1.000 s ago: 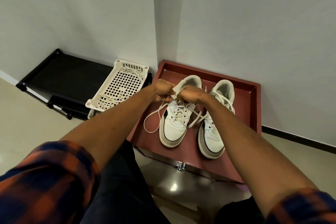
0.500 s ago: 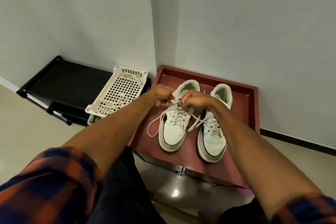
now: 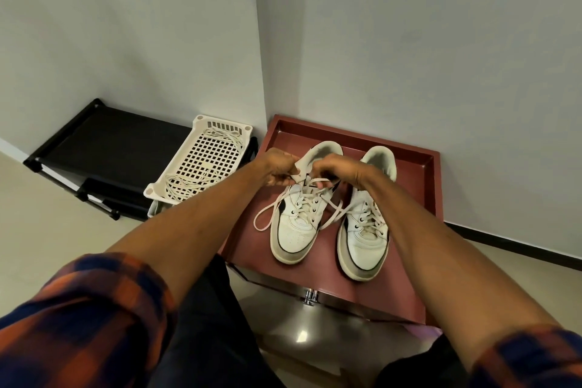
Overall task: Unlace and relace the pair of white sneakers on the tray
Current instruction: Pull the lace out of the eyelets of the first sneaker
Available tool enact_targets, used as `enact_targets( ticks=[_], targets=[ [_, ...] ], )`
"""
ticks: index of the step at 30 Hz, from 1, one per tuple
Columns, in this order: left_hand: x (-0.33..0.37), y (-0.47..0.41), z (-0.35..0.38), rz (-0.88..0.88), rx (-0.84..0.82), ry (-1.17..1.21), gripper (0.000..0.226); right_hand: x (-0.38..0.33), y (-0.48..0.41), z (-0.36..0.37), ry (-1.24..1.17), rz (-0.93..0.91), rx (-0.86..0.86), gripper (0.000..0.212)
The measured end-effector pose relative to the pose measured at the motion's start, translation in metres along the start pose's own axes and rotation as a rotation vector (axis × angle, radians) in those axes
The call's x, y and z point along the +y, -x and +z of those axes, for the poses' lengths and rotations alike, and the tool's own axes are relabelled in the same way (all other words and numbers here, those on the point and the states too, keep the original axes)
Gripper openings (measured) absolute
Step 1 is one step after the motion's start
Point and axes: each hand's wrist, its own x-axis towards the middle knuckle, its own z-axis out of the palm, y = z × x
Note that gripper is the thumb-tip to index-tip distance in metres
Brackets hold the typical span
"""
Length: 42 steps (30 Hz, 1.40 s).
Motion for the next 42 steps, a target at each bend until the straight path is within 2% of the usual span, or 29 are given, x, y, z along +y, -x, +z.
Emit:
enact_targets(
  ticks=[3,5,7,10,12,15,16,19,21,25,28,31,35,37,40,42],
  targets=[
    [0.0,0.002,0.002,0.013,0.009,-0.035,0.034,0.0,-0.01,0.01,0.281,0.01,0.003,0.034],
    [0.001,0.002,0.002,0.017,0.017,-0.038,0.036,0.002,-0.015,0.015,0.328,0.004,0.015,0.029],
    [0.001,0.003,0.002,0.016,0.033,-0.031,0.034,0.0,-0.009,0.011,0.251,-0.001,0.036,0.031],
    [0.002,0.004,0.004,0.012,0.051,-0.054,0.03,-0.002,0.011,-0.004,-0.026,-0.074,0.083,0.033],
    [0.003,0.004,0.006,0.012,0.058,-0.066,0.029,-0.009,0.02,-0.011,-0.111,-0.076,0.079,0.037],
    [0.004,0.007,0.007,0.024,0.058,-0.067,0.026,-0.025,0.025,-0.003,0.201,0.015,0.062,0.026],
    [0.005,0.01,0.008,0.034,0.051,-0.089,0.024,-0.029,0.023,0.001,0.297,0.03,0.047,0.028],
    [0.006,0.013,0.008,0.053,0.091,-0.104,0.021,-0.035,0.017,0.012,0.372,0.016,-0.02,0.034],
    [0.004,0.01,0.008,0.054,0.118,-0.059,0.025,-0.031,0.021,0.009,0.328,0.014,-0.04,0.037],
    [0.001,0.003,0.011,0.047,0.121,-0.033,0.025,-0.009,0.043,-0.01,0.03,0.068,-0.149,0.036],
    [0.0,0.001,0.013,0.036,0.123,-0.028,0.022,0.002,0.05,-0.012,0.092,0.121,-0.034,0.031],
    [0.0,0.002,0.013,0.036,0.121,-0.013,0.023,-0.001,0.055,-0.005,0.242,0.071,-0.023,0.028],
    [-0.002,-0.001,0.013,0.054,0.114,0.014,0.024,0.018,0.062,-0.013,-0.015,0.048,-0.061,0.035],
    [-0.002,-0.001,0.013,0.058,0.118,0.022,0.026,0.033,0.07,-0.022,-0.09,0.101,-0.055,0.029],
    [0.0,0.001,0.013,0.049,0.102,0.012,0.027,0.038,0.075,-0.024,0.082,0.178,-0.048,0.03],
    [0.0,0.002,0.013,0.051,0.098,0.004,0.026,0.028,0.073,-0.019,0.185,0.102,-0.015,0.028]
  ],
)
